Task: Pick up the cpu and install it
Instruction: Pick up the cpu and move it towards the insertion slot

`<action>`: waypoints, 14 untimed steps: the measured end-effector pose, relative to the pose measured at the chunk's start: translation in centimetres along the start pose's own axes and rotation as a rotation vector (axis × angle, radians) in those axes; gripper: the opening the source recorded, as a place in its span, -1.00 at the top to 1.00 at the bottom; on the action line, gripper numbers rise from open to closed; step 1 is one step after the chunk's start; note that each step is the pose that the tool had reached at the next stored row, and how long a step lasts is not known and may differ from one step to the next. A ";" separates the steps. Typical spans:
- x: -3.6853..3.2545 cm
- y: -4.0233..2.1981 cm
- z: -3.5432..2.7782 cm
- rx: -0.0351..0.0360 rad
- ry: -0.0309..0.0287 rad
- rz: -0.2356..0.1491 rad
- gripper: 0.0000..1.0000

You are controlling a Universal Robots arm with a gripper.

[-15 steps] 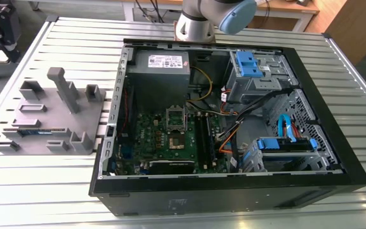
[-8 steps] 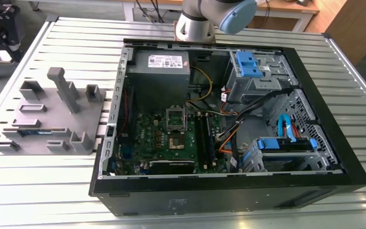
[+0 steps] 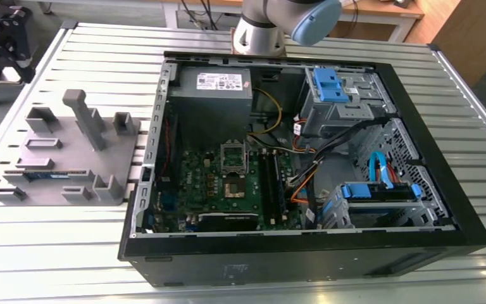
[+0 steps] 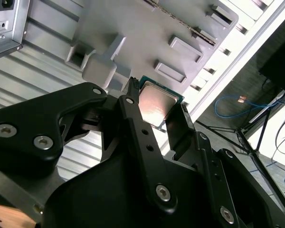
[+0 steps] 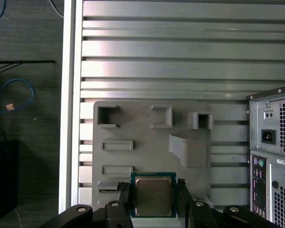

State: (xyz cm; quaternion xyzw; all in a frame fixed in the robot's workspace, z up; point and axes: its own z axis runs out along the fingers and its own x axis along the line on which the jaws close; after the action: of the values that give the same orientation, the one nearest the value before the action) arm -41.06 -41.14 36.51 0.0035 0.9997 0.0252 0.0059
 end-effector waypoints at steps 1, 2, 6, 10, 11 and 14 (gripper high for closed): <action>-0.08 0.00 0.00 0.0000 0.0000 0.000 0.06; -0.14 0.00 0.01 -0.0001 -0.0001 0.000 0.06; -0.39 0.00 0.01 0.0000 0.0000 0.000 0.06; -0.64 0.00 0.01 0.0000 0.0000 0.000 0.06; -0.70 0.01 0.01 0.0000 0.0000 0.000 0.06; -0.87 0.01 0.01 0.0000 0.0001 0.000 0.06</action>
State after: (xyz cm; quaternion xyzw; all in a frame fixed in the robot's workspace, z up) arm -40.19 -41.14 36.52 0.0035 0.9997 0.0252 0.0058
